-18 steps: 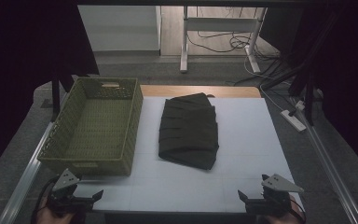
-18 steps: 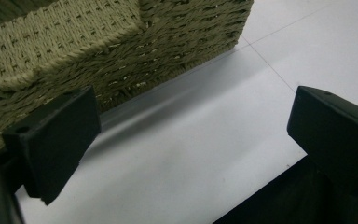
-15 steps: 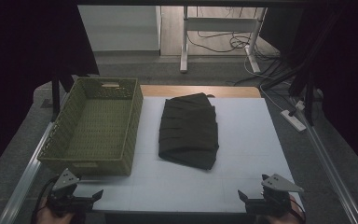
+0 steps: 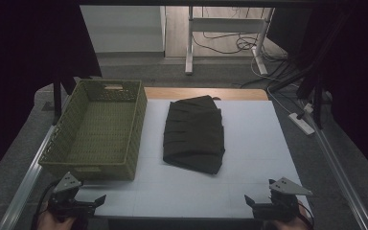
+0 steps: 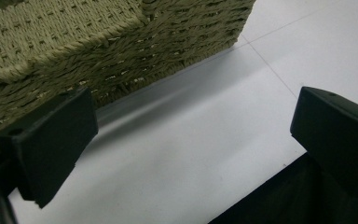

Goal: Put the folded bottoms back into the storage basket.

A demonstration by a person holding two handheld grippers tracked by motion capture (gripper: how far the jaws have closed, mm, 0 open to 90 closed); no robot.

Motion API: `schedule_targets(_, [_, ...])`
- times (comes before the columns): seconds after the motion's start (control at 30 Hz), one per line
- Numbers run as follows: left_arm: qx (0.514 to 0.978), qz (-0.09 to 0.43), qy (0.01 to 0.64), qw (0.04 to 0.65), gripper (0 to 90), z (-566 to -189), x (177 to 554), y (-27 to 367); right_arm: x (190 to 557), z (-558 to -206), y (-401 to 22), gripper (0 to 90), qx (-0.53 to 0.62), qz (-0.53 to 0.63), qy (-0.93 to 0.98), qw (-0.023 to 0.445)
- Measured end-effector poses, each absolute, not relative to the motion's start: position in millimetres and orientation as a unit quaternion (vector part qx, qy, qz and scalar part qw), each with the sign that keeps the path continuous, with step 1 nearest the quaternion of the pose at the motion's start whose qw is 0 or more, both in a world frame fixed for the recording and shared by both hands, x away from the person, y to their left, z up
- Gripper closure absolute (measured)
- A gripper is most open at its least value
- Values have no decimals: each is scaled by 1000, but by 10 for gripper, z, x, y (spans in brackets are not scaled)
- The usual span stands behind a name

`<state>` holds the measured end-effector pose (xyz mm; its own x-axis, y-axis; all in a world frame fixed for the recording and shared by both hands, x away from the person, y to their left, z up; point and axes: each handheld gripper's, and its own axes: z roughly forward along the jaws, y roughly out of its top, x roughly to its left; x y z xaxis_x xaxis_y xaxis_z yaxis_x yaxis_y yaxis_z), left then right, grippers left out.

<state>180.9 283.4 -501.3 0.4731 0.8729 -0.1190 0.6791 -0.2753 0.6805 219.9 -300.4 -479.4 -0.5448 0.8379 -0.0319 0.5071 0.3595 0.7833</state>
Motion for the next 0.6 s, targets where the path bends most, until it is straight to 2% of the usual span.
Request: schedule_targets(0.6, [793,111,468,373,5,-4967,1830,2728,2203,-4800,-2981,0,417,367,801,221])
